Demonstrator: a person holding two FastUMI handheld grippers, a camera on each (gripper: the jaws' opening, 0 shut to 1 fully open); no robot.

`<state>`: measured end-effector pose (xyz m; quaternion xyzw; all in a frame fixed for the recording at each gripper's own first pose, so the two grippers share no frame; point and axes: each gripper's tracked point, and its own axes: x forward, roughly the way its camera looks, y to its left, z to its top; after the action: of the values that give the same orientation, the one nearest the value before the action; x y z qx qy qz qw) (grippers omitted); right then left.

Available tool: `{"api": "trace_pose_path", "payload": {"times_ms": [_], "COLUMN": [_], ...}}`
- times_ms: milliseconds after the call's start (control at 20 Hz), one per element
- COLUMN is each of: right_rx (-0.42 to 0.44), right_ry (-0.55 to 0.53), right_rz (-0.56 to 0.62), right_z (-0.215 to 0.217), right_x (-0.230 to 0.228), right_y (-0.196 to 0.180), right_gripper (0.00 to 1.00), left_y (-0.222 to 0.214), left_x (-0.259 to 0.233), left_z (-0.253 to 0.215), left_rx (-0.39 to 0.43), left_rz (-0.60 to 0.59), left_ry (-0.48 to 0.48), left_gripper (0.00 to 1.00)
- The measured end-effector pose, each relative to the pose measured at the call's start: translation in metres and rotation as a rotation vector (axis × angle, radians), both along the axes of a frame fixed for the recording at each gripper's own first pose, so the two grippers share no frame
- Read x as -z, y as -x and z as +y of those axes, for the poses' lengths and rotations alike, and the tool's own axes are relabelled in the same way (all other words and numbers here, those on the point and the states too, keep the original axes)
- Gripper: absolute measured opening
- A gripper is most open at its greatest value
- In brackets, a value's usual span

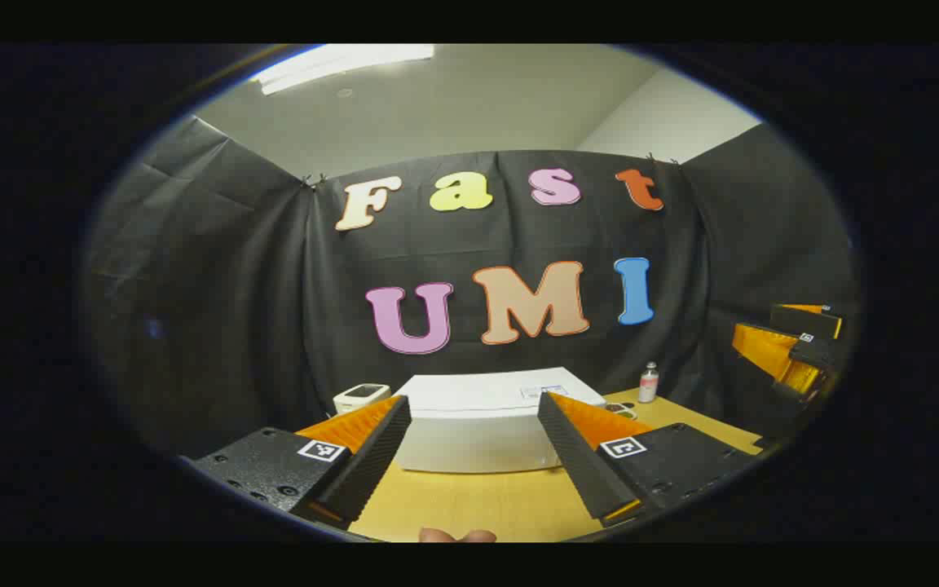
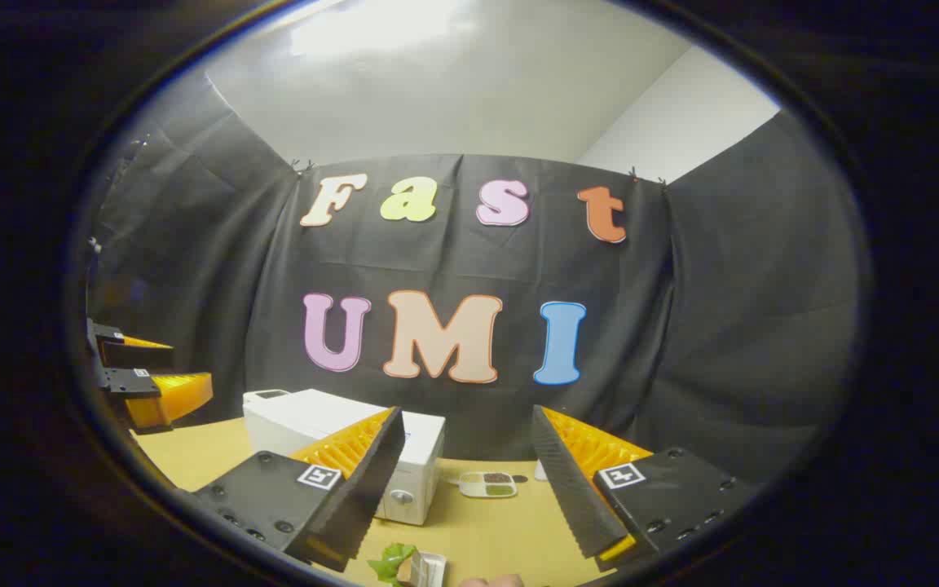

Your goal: Open the microwave oven with the left hand, put the food in, and close the microwave oven.

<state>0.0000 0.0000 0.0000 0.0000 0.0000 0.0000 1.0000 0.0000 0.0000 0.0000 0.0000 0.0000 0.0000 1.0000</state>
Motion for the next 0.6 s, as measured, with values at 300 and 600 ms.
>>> {"api": "trace_pose_path", "payload": {"times_ms": [300,600], "right_rx": [-0.005,-0.017], "right_ry": [0.009,0.012], "right_rz": [-0.003,-0.012], "right_z": [-0.004,-0.001], "right_x": [0.002,0.002], "right_y": [-0.008,-0.012], "right_gripper": [0.97,0.97], "left_y": [-0.003,-0.004], "left_x": [0.002,0.002], "left_z": [-0.007,-0.001], "left_rx": [0.004,-0.015], "left_rz": [0.004,0.004], "left_ry": [0.007,-0.011], "left_gripper": [0.98,0.98]}}
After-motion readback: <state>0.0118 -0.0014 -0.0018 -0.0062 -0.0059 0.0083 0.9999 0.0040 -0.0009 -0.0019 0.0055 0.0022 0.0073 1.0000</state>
